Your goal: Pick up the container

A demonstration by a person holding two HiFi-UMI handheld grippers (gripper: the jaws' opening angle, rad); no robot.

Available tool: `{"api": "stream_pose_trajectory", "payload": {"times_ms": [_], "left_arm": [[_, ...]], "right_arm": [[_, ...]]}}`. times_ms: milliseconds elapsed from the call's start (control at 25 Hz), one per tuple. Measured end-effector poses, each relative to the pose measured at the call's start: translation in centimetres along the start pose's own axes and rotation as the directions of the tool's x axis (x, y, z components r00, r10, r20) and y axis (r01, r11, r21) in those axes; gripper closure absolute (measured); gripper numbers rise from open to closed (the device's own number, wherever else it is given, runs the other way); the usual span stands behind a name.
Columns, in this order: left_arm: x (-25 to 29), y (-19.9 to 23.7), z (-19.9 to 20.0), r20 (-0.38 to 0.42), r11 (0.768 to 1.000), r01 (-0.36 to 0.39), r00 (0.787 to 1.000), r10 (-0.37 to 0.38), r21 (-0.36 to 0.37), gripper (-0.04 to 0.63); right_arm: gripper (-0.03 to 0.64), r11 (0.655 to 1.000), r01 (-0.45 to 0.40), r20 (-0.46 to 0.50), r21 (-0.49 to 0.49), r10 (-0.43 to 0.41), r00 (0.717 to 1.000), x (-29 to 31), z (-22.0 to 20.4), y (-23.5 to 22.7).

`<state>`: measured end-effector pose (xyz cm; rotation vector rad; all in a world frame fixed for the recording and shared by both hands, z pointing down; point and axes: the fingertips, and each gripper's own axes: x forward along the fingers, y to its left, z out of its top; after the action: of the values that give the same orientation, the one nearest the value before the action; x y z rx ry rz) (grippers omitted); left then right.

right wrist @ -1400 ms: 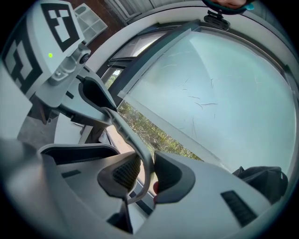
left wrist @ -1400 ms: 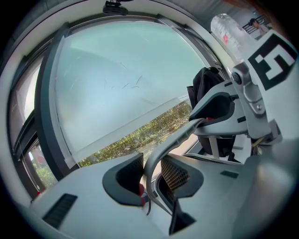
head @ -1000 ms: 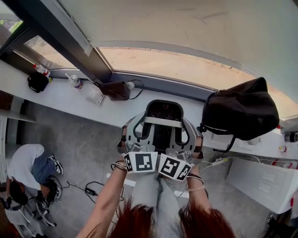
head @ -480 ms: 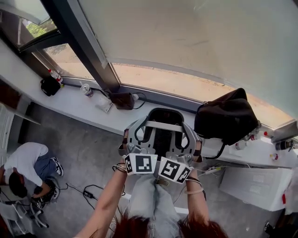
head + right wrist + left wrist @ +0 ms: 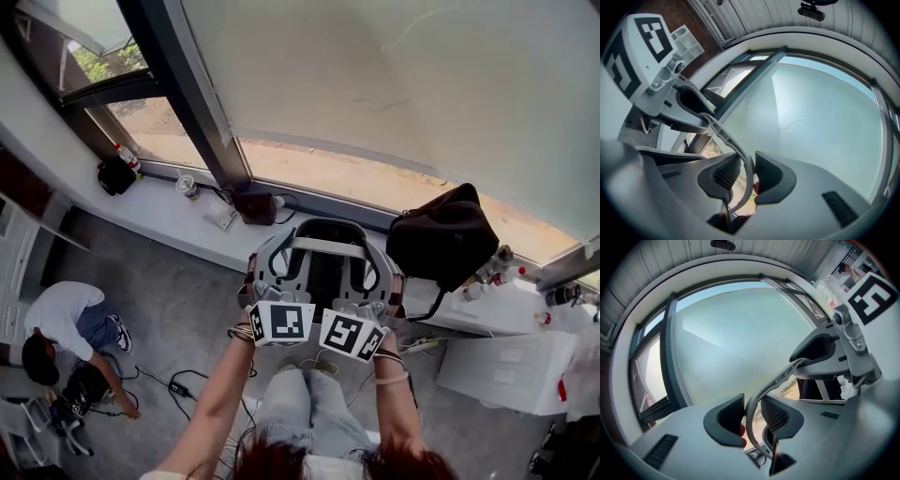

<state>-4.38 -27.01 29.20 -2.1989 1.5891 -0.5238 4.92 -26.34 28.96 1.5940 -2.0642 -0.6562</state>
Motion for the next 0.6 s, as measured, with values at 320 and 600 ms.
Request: {"api": "stream_pose_trajectory", "payload": {"times_ms": [320,600], "left_arm": [[-3.5,2.3,2.4,0.002,1.0,-0.001,1.0,0.001,-0.002,0.474],[-7.0,4.5,4.8,0.038,1.0,0.012,0.999,-0.013,0.017,0.474]], "right_arm": [[0.509,1.0,0.005,0.012,-0.007,-0.005,1.0,-2.7,4.3,-0.4],[0.511,0.999,0.041,0.01,0.011,-0.041,0.999,-5.6,8.1,-0.4]]}}
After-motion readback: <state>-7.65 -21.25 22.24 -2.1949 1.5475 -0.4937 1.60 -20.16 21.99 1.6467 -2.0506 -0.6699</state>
